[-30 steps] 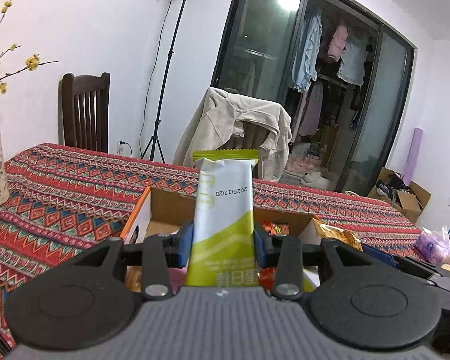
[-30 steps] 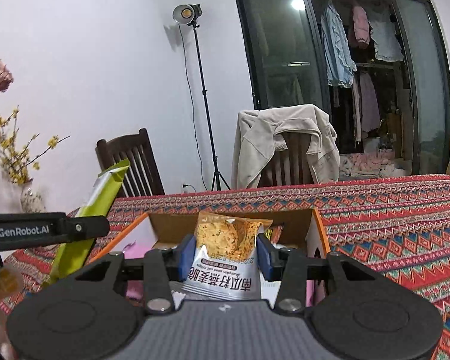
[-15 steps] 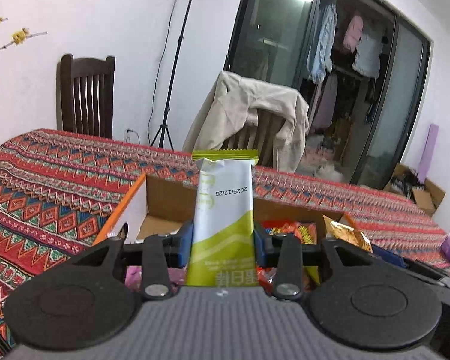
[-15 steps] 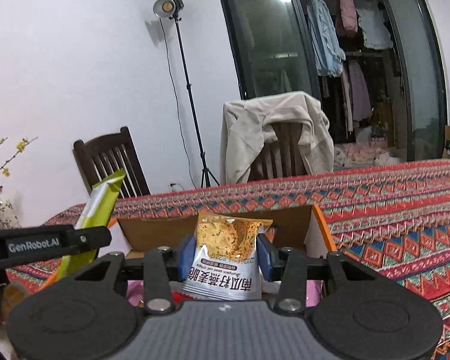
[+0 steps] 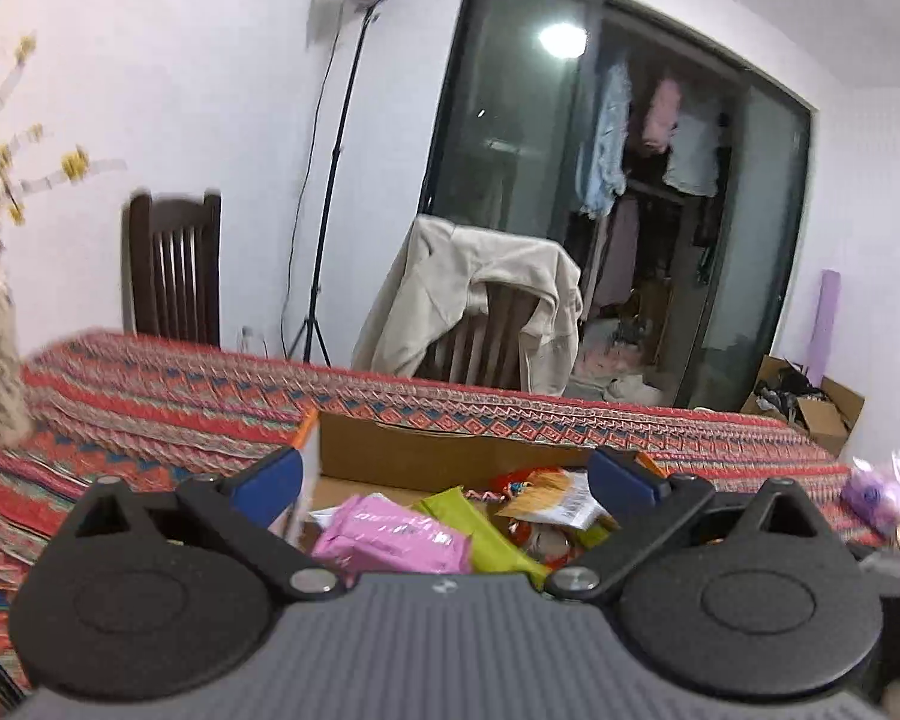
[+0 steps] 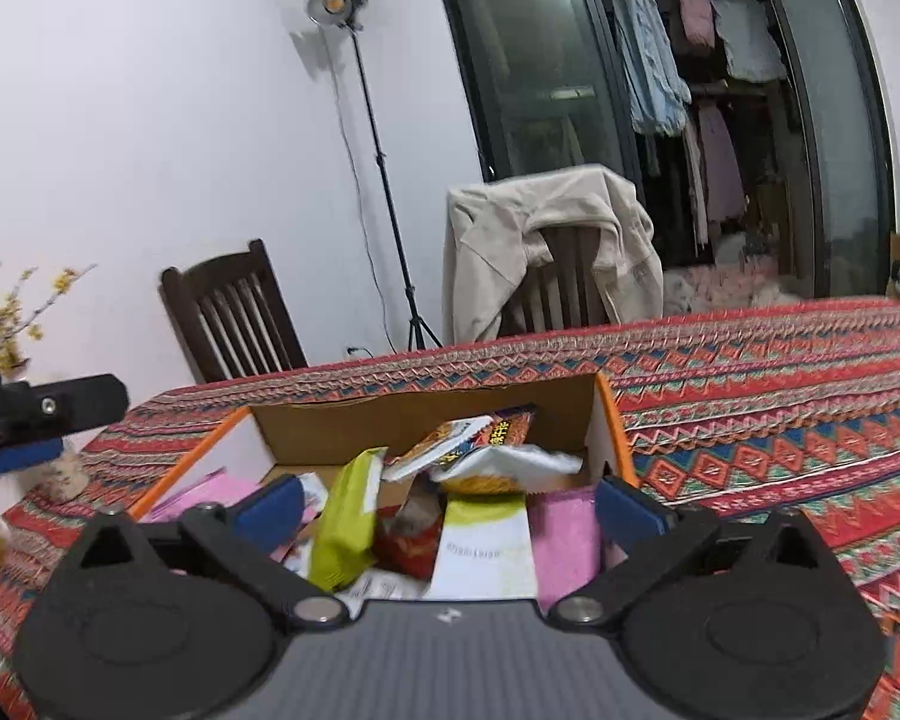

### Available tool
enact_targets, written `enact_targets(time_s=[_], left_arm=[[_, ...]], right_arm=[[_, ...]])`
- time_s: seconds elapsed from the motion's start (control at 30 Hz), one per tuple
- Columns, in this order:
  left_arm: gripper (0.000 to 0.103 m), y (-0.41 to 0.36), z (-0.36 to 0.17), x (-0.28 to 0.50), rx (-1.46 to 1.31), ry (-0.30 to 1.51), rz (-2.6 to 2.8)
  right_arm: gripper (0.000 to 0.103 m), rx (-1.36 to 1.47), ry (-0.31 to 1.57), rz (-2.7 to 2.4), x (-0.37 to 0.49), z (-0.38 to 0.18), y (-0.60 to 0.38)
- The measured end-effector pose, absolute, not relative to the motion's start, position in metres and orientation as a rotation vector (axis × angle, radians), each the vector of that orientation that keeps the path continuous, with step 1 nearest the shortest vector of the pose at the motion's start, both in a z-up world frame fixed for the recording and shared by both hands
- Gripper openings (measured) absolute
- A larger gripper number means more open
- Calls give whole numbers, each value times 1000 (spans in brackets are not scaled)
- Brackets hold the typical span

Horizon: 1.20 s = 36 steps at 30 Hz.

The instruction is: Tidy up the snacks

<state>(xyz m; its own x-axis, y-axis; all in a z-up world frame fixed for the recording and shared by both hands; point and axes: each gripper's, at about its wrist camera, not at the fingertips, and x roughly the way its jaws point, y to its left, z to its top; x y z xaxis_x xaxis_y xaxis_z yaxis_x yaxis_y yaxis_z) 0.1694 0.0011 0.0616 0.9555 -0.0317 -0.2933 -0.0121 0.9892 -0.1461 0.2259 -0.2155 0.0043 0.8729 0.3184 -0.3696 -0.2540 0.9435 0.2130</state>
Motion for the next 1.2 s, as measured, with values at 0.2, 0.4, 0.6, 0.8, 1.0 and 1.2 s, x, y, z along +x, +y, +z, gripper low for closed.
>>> enact_targets(time_s=[0.2,0.4,0.6,0.8,1.0,1.2], left_arm=[[103,7,45,100,-92,301,-12],[103,19,16,67,-94,379,8],[103,26,-4,53,-108,437,18],[103,28,-7,42,-111,442,18],[103,27,-7,36,-107,435,15],[103,26,-7,35,-105,434,6]], right_arm=[[103,122,427,317,157,-7,-231],[103,111,477,328,110,-31,-240],[103,102,514,337,87,-45,-239],[103,103,510,340,76,-46,-238],[103,101,503,343,71,-42,-237],[103,100,501,341,70,-41,-237]])
